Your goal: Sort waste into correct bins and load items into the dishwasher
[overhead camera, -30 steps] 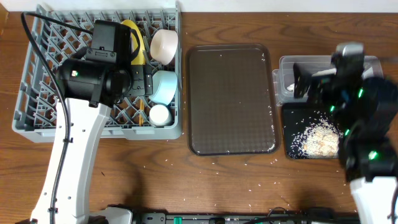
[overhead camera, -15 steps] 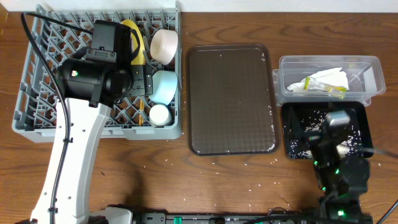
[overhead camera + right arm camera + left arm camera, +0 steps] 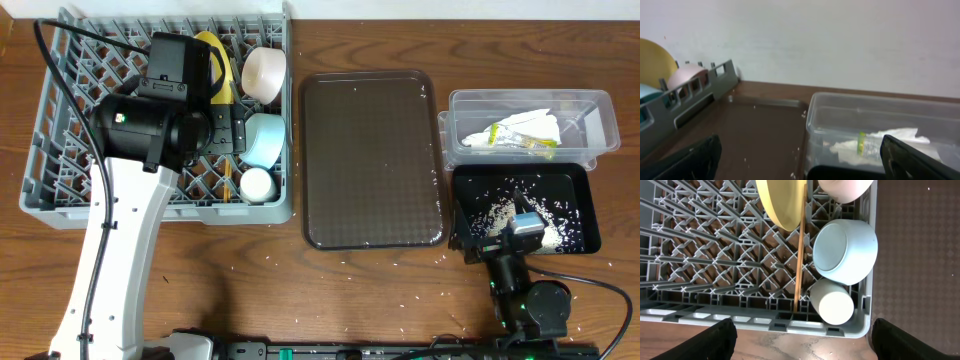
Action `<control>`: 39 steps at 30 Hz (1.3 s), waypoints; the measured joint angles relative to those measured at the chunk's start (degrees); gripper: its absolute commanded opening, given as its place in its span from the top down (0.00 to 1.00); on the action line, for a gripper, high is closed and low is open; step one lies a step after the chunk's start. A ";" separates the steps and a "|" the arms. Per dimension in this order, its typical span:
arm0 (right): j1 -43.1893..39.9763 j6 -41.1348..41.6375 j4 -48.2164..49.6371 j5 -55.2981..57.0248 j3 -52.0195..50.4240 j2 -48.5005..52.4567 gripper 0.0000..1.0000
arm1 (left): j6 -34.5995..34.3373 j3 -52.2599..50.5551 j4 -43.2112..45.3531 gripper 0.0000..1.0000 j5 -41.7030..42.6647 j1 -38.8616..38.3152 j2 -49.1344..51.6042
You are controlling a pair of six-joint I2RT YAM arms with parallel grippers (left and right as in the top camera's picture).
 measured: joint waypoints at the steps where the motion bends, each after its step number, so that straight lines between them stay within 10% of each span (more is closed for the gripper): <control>1: 0.00 0.00 -0.59 -0.07 -0.22 -0.61 0.01 | 0.00 0.00 0.00 0.14 0.00 0.00 0.02; 39: 0.00 0.00 -10.47 -1.55 -0.48 -6.29 0.01 | 0.00 0.00 0.00 0.13 0.00 0.00 0.00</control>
